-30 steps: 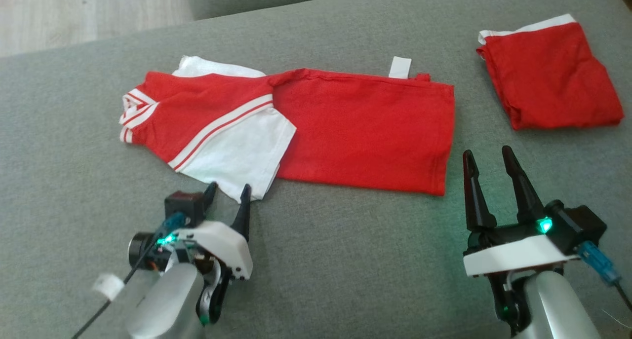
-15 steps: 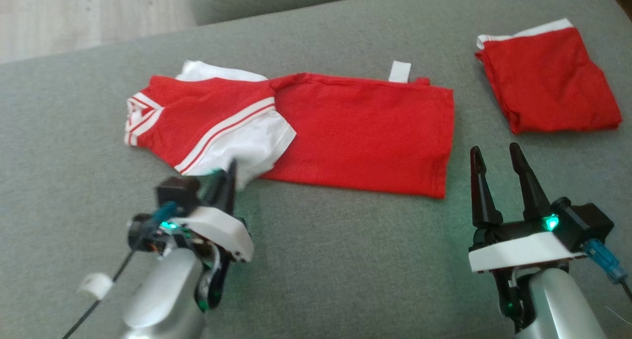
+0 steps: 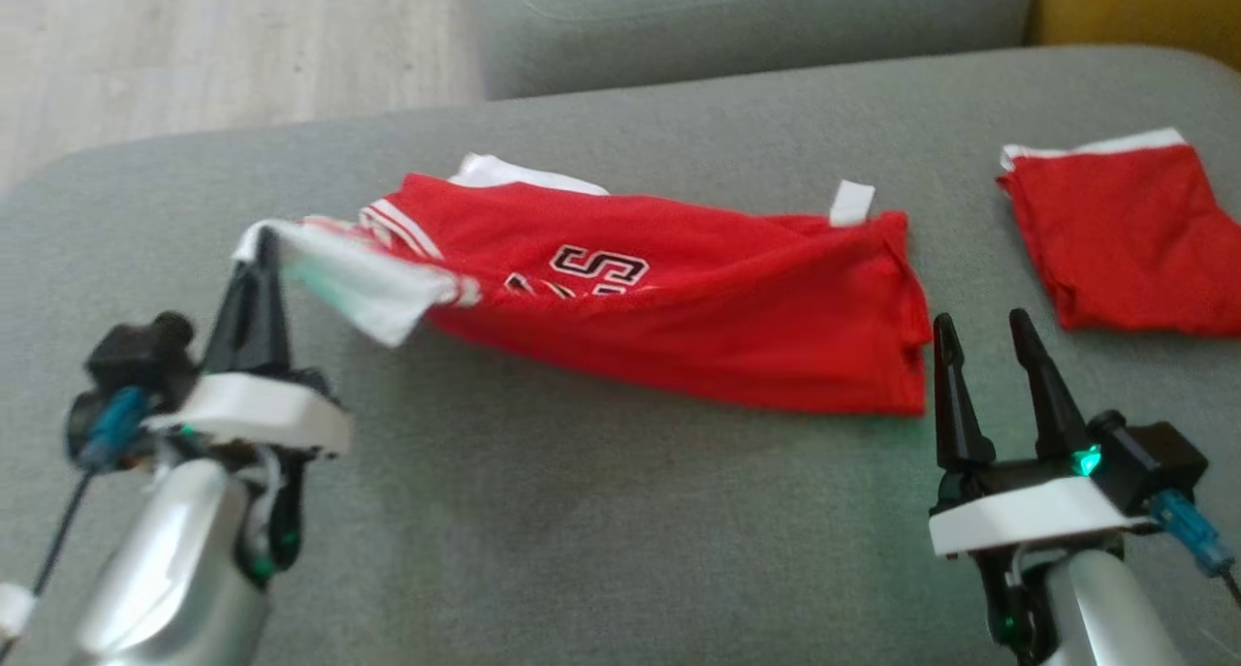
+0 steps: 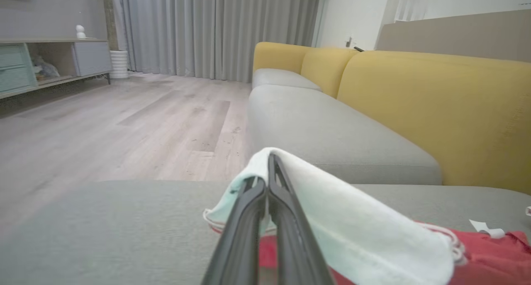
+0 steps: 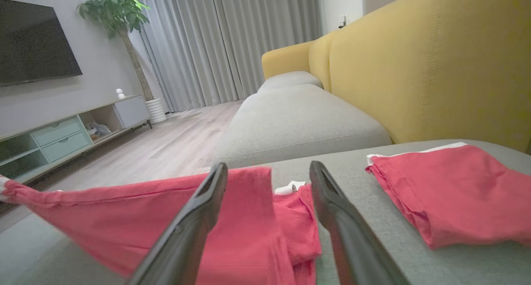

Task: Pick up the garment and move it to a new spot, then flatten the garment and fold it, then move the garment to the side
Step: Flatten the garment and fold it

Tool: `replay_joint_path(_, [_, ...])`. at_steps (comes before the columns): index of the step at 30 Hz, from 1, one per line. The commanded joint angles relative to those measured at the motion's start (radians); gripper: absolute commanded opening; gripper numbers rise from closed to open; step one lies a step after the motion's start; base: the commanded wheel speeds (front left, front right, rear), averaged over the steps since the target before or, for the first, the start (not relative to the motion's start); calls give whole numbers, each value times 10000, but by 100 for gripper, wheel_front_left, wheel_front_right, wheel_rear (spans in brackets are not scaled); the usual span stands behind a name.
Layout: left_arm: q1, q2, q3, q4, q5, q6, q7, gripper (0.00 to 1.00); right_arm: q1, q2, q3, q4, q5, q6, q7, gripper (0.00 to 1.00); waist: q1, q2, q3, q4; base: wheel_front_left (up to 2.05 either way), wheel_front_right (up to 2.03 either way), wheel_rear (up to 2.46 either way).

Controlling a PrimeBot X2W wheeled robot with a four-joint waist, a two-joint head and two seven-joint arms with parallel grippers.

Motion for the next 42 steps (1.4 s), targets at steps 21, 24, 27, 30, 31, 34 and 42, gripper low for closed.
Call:
replay_joint_path(21, [2061,2511,-465,-1266,548,374,3001,100,105,-51,156,-53,-124,-7,-109,100,1,0,-575,987,0,0,0])
replay_joint_path(24, [1768,2086,-192,-1441,668,754,1985,100,73,-51,164,-66,-193,-7,-109,100,1,0,-531,1033,0,0,0])
replay_joint_path(27, [1559,1586,20,-1563,695,1012,948,100,-16,-51,123,-96,-252,-7,-109,100,1,0,-451,1054,0,0,0])
replay_joint_path(30, [1426,1061,117,-1652,567,1037,117,100,-117,-51,77,-170,-341,-7,-109,100,1,0,-337,1099,0,0,0])
replay_joint_path(31, [1396,919,99,-1665,557,1017,-109,100,-151,-51,86,-192,-393,-7,-109,100,1,0,-294,1119,0,0,0])
replay_joint_path(34, [1316,516,7,-1695,548,924,-593,100,-325,-51,71,-215,-557,-7,-109,100,1,0,-135,1209,0,0,0])
replay_joint_path(42, [967,-293,-369,-1321,687,539,-998,100,-1730,-55,185,1046,-909,-7,690,100,1,0,563,1680,0,0,0])
